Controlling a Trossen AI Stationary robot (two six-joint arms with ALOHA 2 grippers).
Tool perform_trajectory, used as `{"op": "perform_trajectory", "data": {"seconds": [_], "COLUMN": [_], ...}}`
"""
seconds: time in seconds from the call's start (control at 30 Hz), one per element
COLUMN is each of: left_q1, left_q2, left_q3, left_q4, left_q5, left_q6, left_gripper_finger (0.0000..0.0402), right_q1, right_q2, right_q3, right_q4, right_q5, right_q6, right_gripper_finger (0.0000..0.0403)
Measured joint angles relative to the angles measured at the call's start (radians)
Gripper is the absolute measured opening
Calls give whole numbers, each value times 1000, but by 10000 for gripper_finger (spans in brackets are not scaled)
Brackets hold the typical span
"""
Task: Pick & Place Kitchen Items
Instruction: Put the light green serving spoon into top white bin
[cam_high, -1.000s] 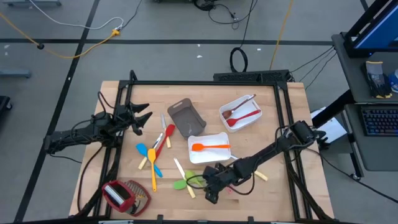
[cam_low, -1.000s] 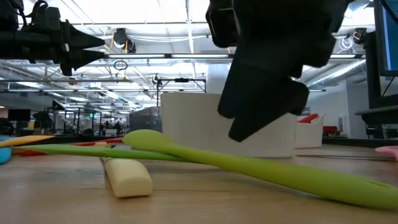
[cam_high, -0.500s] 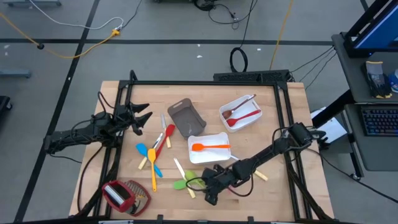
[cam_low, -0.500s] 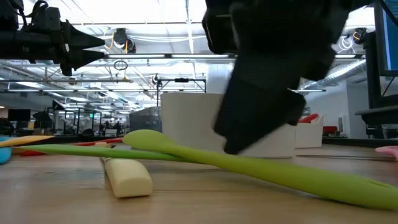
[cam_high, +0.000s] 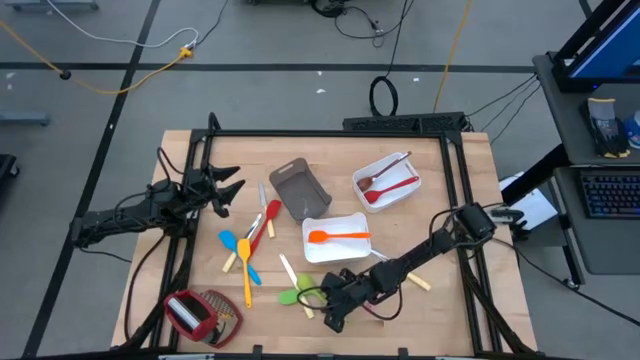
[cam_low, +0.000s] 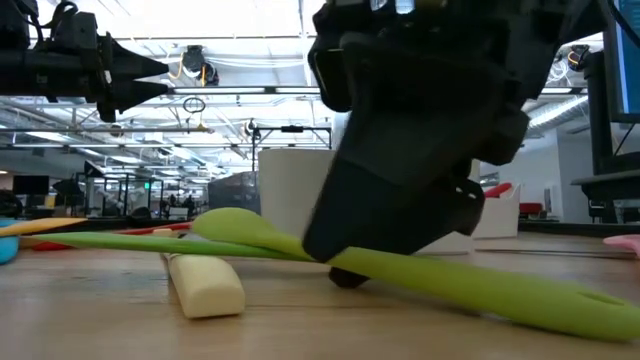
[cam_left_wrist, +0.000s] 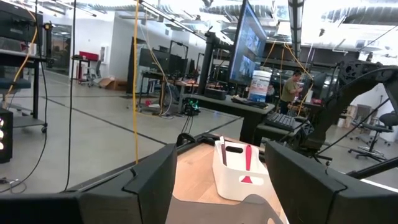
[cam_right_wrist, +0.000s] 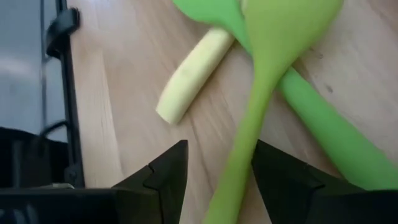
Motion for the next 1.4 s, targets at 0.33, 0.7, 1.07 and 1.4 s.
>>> {"op": "perform_trajectory", "data": {"seconds": [0.33, 0.7, 1.07, 1.4], "left_q1": [0, 0, 0, 0], "left_q2": [0, 0, 0, 0], "left_q3": [0, 0, 0, 0], "left_q4": [0, 0, -1, -8], "left_q5": [0, -1, -1, -1], "left_q6": [0, 1, 2, 1], "left_gripper_finger": [250, 250, 250, 250], "right_q1": [4, 8, 9, -18], "right_q2": [4, -8, -189, -530], "right_q3": [-2, -5, -6, -5], "right_q4": [-16, 23, 9, -359], "right_q5": [31, 28, 77, 392], "right_q6": [49, 106, 34, -193], "right_gripper_finger": [82, 30, 30, 30]}}
